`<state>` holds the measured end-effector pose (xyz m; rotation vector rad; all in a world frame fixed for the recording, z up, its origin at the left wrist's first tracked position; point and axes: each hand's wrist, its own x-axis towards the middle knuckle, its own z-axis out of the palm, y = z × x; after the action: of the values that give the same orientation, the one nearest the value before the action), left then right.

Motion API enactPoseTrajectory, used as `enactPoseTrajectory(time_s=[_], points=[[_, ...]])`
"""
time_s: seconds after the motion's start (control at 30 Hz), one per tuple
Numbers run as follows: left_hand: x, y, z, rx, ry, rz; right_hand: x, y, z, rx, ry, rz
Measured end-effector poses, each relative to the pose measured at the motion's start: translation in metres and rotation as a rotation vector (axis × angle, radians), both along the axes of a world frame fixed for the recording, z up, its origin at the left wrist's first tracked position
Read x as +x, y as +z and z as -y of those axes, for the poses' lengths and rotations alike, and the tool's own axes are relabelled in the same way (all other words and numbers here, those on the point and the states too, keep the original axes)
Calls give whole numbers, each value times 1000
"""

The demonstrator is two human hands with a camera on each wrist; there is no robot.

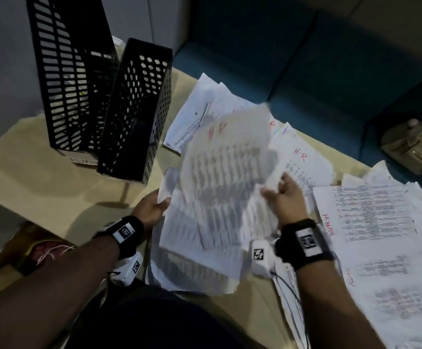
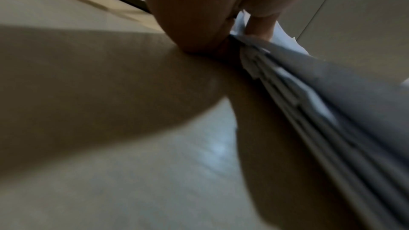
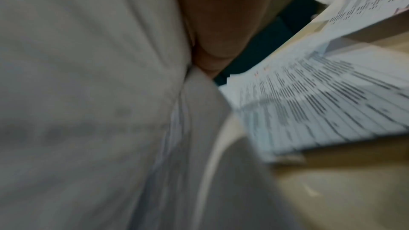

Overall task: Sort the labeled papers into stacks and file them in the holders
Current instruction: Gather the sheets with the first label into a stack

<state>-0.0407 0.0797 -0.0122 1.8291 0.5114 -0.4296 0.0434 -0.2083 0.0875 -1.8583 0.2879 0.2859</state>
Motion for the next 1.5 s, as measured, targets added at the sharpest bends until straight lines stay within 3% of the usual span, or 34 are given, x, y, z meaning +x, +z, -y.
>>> enactPoseTrajectory(time_s=[0.1,0.23,0.3,0.4,0.47,0.53,0.67,0.77,0.87,0.93,1.13,1.2,1.3,1.37,1.47,1.5], points=[[-1,1,-2,-72,99,-57,-22,-39,-17,-163,118,-130],[-2,13,5,-185,142,-44,-37,-45,-33,-158,451,-259],[-3,15,6,-195,138,-23,-31,-51,-34,-199,411,-183],[-4,11,3,-193,114,5,-20,-53,-31,-512,224,-163],[-4,10,3,-245,91,21,-18,-52,-27,-599,274,-180],[-4,13,3,-291,81,35,-18,-58,-22,-593,289,-182],[-4,15,1,-297,91,30,-19,-66,-8,-448,59,-151],[-5,19,1,-320,62,-17,-30,-69,-12,-422,203,-231],[-2,22,3,-262,73,-27,-38,-74,-22,-592,499,-209],[1,26,10,-263,109,4,-37,-71,-26,-743,592,-234],[5,22,19,-95,124,120,-19,-57,-33,-784,552,-160],[3,22,15,-164,126,133,-11,-57,-33,-756,490,-123],[3,30,15,-256,-6,180,-6,-54,-34,-686,437,-134],[5,30,16,-203,-48,152,-8,-55,-37,-660,470,-158],[7,23,18,-1,-1,81,-15,-59,-40,-730,578,-95],[7,21,18,-7,27,58,-18,-59,-41,-748,607,-96]])
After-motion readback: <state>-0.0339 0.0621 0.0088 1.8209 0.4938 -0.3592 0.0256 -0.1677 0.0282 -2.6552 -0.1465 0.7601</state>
